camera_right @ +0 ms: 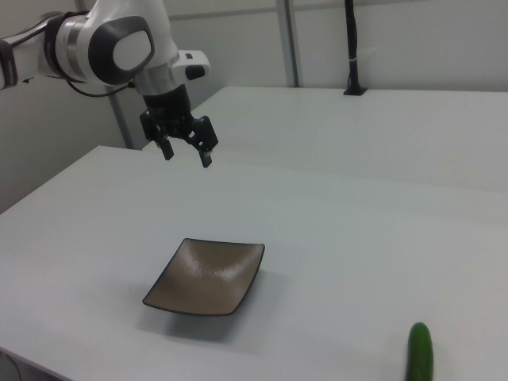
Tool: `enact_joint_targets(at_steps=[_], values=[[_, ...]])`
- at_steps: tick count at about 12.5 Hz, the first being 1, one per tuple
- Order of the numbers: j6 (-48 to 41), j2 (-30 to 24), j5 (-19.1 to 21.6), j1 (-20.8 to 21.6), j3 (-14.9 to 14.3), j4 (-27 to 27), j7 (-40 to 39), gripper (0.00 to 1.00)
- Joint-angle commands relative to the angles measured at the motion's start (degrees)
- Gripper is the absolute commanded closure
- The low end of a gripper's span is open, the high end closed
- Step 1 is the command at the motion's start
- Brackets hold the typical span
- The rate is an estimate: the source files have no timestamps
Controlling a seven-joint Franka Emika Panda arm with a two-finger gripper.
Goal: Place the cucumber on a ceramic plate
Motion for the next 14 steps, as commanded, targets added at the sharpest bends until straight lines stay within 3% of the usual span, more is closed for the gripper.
enact_joint_targets(at_steps=[1, 14], values=[[-1.67, -0.63, 1.12, 0.34, -0.23, 0.37, 1.23, 0.0], [-4.48, -2.21, 1.12, -0.88, -0.31, -0.16, -2.08, 0.0]])
